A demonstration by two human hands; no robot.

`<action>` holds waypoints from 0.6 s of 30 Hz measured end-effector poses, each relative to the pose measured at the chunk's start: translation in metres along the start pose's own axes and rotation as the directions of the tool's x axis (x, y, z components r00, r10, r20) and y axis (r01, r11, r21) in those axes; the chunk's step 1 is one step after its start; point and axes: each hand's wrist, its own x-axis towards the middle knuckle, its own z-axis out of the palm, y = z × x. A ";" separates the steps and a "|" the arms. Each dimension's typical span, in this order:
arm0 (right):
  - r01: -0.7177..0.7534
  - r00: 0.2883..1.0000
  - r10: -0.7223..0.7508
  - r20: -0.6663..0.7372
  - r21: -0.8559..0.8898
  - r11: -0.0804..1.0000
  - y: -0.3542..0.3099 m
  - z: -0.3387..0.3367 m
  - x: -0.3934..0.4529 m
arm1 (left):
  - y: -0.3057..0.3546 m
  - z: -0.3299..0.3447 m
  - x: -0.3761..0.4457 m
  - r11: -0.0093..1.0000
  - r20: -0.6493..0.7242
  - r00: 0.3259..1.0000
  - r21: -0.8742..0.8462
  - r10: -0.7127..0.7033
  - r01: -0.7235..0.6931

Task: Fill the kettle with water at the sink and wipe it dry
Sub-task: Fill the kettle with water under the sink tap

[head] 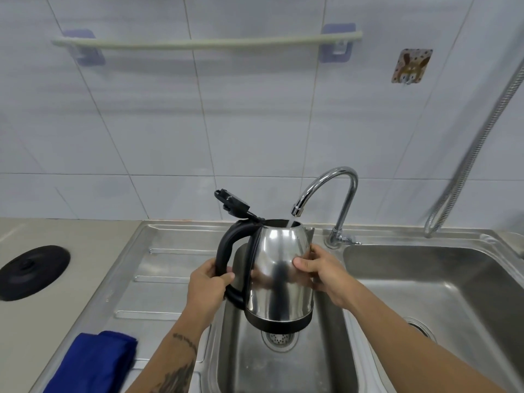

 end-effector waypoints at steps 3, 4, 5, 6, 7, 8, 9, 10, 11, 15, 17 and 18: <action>0.019 1.000 -0.019 0.009 -0.018 1.000 -0.006 -0.003 -0.002 | -0.009 0.003 0.004 0.999 -0.032 0.999 0.023 0.037 -0.036; 0.043 0.999 -0.042 0.022 -0.052 0.998 -0.007 -0.008 -0.001 | -0.011 0.004 0.006 0.999 -0.040 0.998 0.028 0.045 -0.044; 0.081 0.996 -0.078 0.032 -0.090 0.993 -0.010 -0.012 -0.001 | -0.013 0.006 0.007 0.998 -0.049 0.998 0.029 0.051 -0.050; 0.119 0.993 -0.117 0.019 -0.151 0.981 -0.012 -0.018 -0.002 | -0.014 0.007 0.009 0.998 -0.055 0.997 0.030 0.057 -0.056; 0.153 0.987 -0.162 -0.020 -0.222 0.963 -0.014 -0.025 0.000 | -0.015 0.009 0.011 0.997 -0.057 0.996 0.032 0.065 -0.063; 0.162 0.975 -0.204 -0.086 -0.349 0.923 -0.016 -0.035 0.003 | -0.016 0.011 0.012 0.997 -0.056 0.996 0.038 0.071 -0.069; 0.149 0.951 -0.265 -0.159 -0.515 0.844 -0.020 -0.044 0.007 | -0.017 0.013 0.014 0.996 -0.059 0.995 0.044 0.077 -0.074; 0.096 0.930 -0.311 -0.194 -0.689 0.719 -0.023 -0.053 0.010 | -0.017 0.014 0.015 0.996 -0.063 0.995 0.049 0.082 -0.079; 0.042 0.927 -0.325 -0.190 -0.805 0.592 -0.023 -0.062 0.014 | -0.018 0.016 0.017 0.995 -0.066 0.994 0.054 0.083 -0.080; -0.098 0.977 -0.129 -0.170 -0.893 0.439 -0.018 -0.080 0.014 | -0.023 0.020 0.017 0.996 -0.076 0.994 0.064 0.074 -0.069; -0.109 0.982 -0.096 -0.161 -0.906 0.409 -0.010 -0.082 0.013 | -0.025 0.020 0.018 0.996 -0.076 0.995 0.066 0.069 -0.064; -0.112 0.983 -0.089 -0.160 -0.909 0.401 -0.007 -0.082 0.012 | -0.025 0.020 0.019 0.996 -0.073 0.995 0.064 0.067 -0.062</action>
